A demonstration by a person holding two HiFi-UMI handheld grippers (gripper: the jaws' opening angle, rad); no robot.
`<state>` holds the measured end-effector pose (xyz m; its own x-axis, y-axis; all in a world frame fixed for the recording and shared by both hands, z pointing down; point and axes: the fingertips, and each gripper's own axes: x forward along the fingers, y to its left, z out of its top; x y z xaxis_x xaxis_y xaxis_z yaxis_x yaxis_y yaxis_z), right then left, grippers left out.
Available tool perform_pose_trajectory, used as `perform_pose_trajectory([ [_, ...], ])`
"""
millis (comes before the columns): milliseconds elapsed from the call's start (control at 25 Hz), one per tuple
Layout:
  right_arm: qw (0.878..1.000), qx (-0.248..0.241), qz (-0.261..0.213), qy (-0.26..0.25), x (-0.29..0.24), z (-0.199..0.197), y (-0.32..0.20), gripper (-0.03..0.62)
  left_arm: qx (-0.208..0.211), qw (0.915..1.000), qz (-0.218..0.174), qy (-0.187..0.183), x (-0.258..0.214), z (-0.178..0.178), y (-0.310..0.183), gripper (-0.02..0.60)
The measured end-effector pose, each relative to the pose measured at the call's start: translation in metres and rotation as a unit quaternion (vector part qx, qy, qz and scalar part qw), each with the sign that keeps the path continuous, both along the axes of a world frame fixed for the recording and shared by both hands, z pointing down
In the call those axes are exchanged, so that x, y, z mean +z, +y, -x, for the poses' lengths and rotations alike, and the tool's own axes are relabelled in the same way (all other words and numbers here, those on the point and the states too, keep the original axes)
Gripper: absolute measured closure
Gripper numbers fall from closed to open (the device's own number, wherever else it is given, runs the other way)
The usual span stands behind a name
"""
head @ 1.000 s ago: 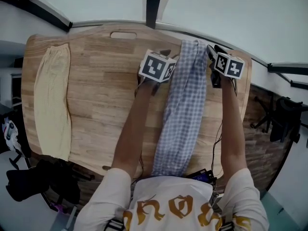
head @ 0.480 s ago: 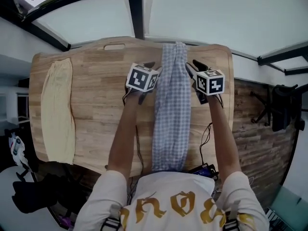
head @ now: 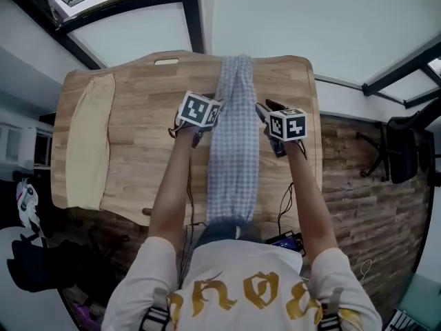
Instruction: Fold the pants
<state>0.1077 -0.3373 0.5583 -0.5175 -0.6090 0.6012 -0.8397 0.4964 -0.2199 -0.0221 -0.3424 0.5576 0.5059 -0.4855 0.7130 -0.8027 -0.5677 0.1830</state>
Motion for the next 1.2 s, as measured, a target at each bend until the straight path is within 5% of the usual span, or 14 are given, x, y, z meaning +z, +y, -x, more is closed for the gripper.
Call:
perform_pose_trajectory([
  [280,0.998,-0.024,-0.051,0.0,-0.039,-0.017,0.112,0.43,0.013,0.9995,-0.014,-0.024,-0.013,-0.033,0.093,0.417],
  [680,0.998,-0.017,-0.047,-0.035,-0.043,-0.028,0.242,0.43,0.027,0.9988,-0.029,-0.028,-0.035,-0.059,0.221,0.417],
  [1200,0.997,-0.004,0.027,-0.075,0.016,0.004,0.34,0.418,0.037,0.9957,0.085,-0.005,0.039,-0.04,0.33,0.417],
])
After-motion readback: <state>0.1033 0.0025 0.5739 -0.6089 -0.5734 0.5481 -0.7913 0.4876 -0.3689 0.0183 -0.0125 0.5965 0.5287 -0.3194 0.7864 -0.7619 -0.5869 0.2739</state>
